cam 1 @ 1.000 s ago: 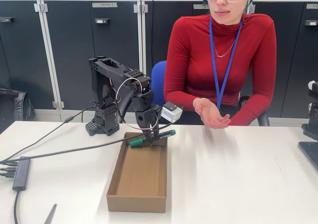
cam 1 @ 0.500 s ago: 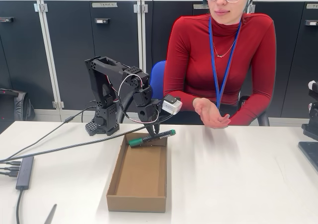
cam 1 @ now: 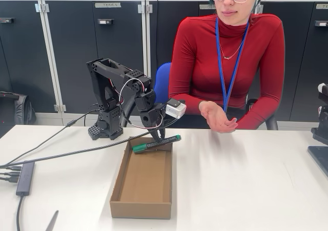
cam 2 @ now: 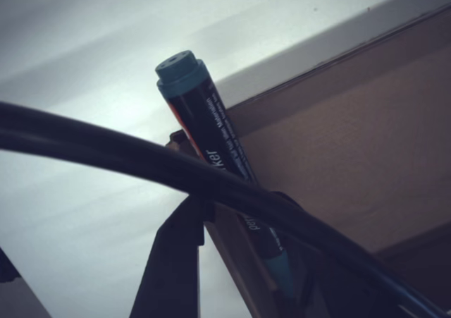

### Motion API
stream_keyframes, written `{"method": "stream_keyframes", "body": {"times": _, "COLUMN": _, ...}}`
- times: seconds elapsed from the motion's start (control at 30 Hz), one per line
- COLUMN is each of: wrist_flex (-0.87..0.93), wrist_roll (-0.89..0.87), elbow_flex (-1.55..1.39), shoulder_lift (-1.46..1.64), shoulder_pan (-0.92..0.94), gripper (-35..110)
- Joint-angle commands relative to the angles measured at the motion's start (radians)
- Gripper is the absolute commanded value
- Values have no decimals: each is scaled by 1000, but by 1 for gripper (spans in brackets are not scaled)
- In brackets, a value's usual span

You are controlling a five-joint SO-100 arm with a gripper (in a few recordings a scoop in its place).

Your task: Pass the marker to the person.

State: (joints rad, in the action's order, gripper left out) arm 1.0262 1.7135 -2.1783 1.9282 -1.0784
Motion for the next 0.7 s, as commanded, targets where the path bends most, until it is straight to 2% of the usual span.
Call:
{"method": "stream_keyframes", "body": {"times": 0.0, "wrist_flex": 8, "wrist_roll": 15, "elbow_flex": 15, "shoulder_lift": -12, "shoulder_pan": 12, "gripper": 14}}
{"method": "stream_keyframes", "body": {"times": 0.4, "wrist_flex": 8, "wrist_roll": 23, "elbow_flex": 29, "shoulder_lift": -34, "shoulder_pan": 54, "gripper": 14}}
{"method": "stream_keyframes", "body": {"times": 0.67, "wrist_flex": -25, "wrist_roll": 34, "elbow_flex": -2, "shoulder_lift": -44, "shoulder_pan": 67, "gripper": 21}}
